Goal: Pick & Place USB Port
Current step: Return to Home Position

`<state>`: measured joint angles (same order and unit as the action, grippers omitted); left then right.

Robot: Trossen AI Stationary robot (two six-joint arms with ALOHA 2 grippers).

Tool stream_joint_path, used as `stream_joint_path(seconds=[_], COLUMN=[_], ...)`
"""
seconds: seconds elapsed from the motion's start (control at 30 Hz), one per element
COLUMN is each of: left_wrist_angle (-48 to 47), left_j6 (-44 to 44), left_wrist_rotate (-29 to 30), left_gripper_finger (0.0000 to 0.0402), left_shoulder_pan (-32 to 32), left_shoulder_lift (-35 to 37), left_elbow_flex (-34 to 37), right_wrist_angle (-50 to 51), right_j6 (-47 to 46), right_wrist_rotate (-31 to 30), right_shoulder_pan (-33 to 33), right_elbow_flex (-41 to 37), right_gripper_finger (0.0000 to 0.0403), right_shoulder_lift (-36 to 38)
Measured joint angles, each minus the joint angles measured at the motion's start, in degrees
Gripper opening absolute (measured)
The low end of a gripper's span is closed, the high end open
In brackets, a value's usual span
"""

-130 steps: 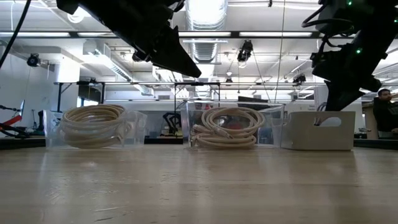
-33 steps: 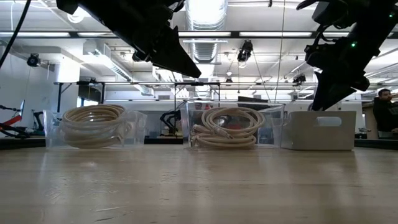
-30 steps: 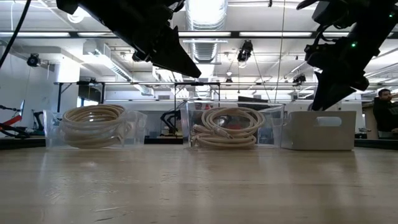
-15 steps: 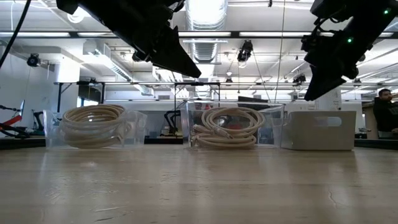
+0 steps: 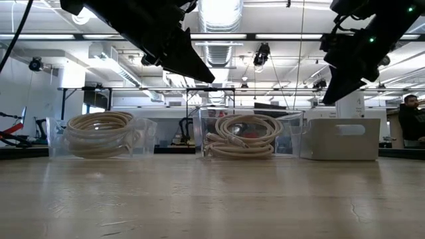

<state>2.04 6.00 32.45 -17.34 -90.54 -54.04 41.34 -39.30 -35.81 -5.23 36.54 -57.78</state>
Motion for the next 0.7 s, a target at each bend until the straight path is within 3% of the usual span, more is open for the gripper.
stream_joint_path(seconds=[0.7], left_wrist_angle=[0.0], left_j6=[0.0], left_wrist_rotate=[0.0], left_gripper_finger=[0.0175], left_shoulder_pan=[0.0], left_shoulder_lift=[0.0], left_elbow_flex=[0.0], right_wrist_angle=[-4.0], right_j6=[3.5], right_wrist_rotate=[0.2], right_shoulder_pan=[0.0], right_elbow_flex=[2.5], right_gripper_finger=[0.0122], right_shoulder_lift=[-0.6])
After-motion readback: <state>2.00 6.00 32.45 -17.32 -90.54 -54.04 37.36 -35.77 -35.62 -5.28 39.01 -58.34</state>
